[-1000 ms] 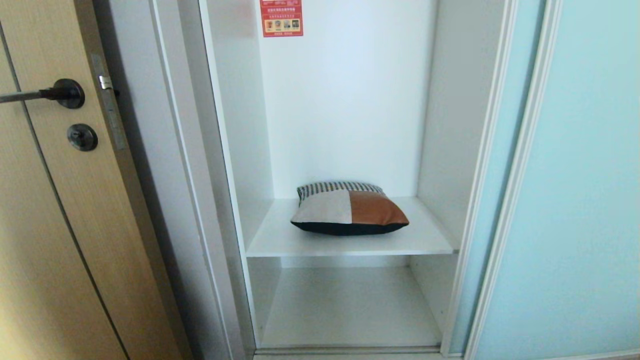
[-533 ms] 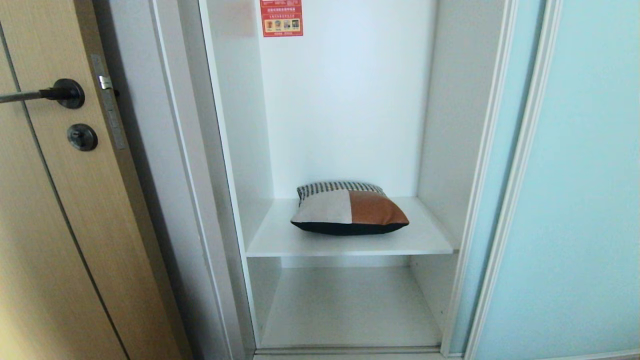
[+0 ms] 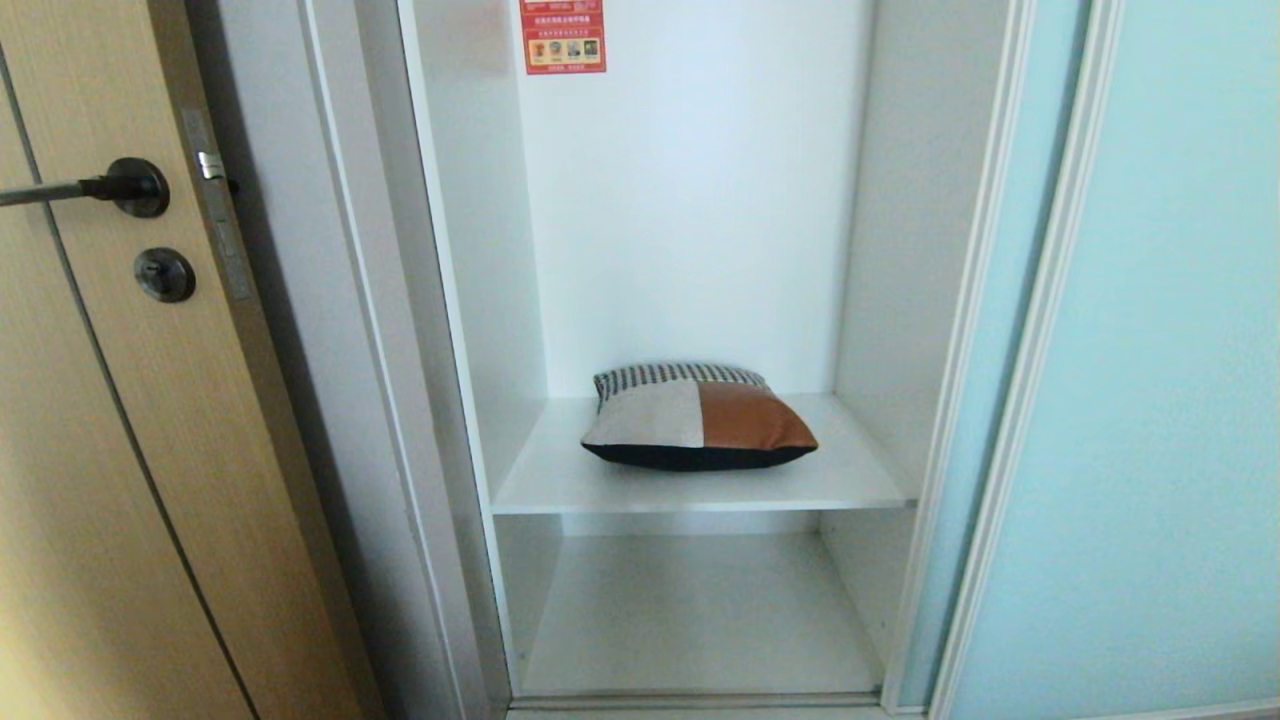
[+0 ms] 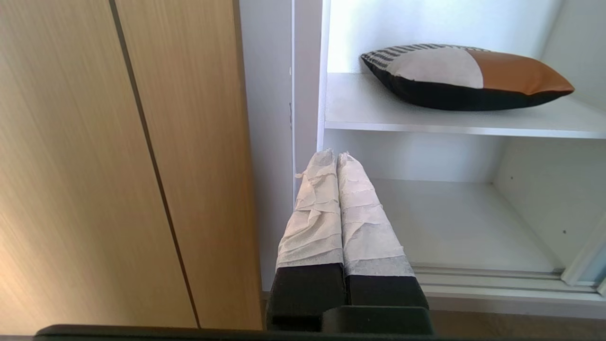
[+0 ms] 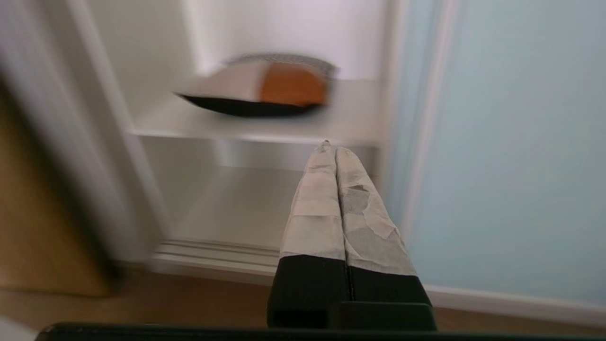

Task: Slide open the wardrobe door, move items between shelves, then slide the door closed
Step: Place the pillow on the lower shelf

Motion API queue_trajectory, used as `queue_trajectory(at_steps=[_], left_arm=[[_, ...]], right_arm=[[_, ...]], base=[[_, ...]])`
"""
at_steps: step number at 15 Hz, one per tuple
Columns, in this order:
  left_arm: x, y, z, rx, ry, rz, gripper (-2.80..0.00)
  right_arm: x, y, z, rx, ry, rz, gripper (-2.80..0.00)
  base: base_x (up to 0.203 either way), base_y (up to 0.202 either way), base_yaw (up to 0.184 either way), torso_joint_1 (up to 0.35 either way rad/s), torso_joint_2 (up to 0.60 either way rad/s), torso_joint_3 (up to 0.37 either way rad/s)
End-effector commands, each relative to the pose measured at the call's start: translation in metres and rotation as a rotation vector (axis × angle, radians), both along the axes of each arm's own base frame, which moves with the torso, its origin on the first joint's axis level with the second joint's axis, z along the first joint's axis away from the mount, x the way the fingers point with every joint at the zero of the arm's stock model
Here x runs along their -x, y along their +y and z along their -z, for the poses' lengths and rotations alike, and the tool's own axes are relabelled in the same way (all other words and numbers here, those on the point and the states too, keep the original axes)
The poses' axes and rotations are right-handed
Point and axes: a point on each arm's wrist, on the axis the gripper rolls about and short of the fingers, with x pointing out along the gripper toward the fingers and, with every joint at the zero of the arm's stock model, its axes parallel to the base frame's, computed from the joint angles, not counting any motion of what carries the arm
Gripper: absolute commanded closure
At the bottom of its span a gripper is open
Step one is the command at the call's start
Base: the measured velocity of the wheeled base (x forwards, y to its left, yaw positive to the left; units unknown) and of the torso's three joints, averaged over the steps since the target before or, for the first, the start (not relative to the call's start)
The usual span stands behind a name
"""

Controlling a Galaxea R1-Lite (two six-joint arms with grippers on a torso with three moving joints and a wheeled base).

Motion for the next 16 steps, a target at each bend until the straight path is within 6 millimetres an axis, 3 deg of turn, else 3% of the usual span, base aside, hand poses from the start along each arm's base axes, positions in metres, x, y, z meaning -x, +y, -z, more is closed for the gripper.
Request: queue_trajectory(at_steps=[1, 5, 7, 12, 16], left_arm=[[0.0, 0.0, 0.0, 0.0, 0.001, -0.002, 0.0], [0.0, 0.0, 0.0, 0.0, 0.001, -0.001, 0.0], [0.0, 0.0, 0.0, 0.001, 0.001, -0.002, 0.0], [0.0, 0.0, 0.0, 0.0, 0.001, -0.001, 0.0], [0.0, 0.0, 0.0, 0.0, 0.001, -0.001, 0.0]], right_arm=[[-0.041, 0.002, -0.046, -0.034, 0.101, -0.062, 0.0], [-0.109, 0.004, -0.101, -0.073, 0.177, -0.129, 0.0], [-0.145, 0.009, -0.116, -0.09, 0.22, -0.182, 0.0], [-0.232, 0.047, -0.121, -0.209, 0.382, -0.32, 0.0], [-0.303, 0.076, -0.099, -0.324, 0.54, -0.309, 0.0]], base=[[0.0, 0.0, 0.0, 0.0, 0.0, 0.0], [0.0, 0.0, 0.0, 0.0, 0.0, 0.0], [0.0, 0.0, 0.0, 0.0, 0.0, 0.0], [0.0, 0.0, 0.0, 0.0, 0.0, 0.0], [0.0, 0.0, 0.0, 0.0, 0.0, 0.0]])
